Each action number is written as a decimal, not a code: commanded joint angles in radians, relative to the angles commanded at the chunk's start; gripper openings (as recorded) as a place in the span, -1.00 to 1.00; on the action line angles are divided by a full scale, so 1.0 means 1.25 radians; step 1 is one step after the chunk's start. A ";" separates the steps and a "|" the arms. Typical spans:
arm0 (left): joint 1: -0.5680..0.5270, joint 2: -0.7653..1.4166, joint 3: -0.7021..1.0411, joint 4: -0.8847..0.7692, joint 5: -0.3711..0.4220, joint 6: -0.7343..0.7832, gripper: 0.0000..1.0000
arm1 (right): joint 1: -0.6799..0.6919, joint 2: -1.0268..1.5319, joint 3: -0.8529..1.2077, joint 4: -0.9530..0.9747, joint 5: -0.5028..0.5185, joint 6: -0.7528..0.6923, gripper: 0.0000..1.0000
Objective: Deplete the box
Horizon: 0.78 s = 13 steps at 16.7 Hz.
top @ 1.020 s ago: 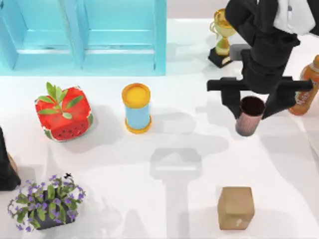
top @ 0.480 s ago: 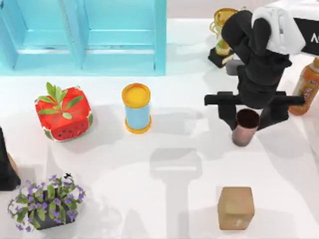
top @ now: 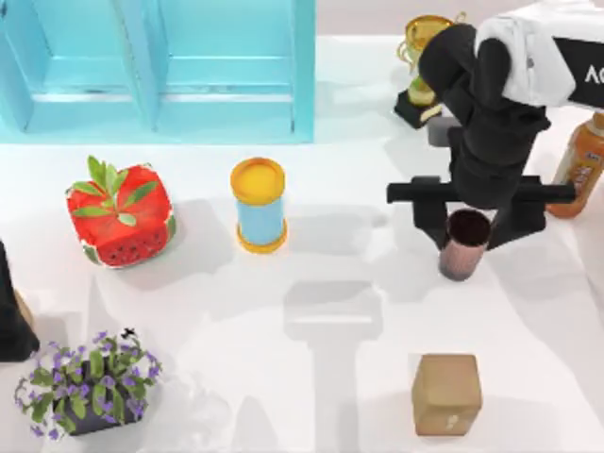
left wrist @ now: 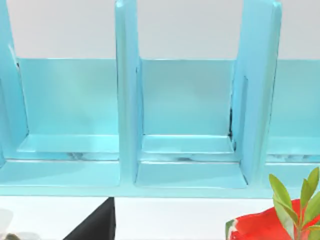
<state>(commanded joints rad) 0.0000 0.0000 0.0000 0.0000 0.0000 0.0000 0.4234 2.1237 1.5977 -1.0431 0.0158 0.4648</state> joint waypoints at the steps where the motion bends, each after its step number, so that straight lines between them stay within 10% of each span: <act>1: 0.000 0.000 0.000 0.000 0.000 0.000 1.00 | 0.000 0.000 0.000 0.000 0.000 0.000 -0.25; 9: 0.000 0.000 0.000 0.000 0.000 0.000 1.00 | 0.000 0.000 0.000 0.000 0.000 0.000 0.96; 13: 0.000 0.000 0.000 0.000 0.000 0.000 1.00 | 0.000 0.000 0.000 0.000 0.000 0.000 1.00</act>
<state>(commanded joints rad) 0.0000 0.0000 0.0000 0.0000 0.0000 0.0000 0.4234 2.1237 1.5977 -1.0431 0.0158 0.4648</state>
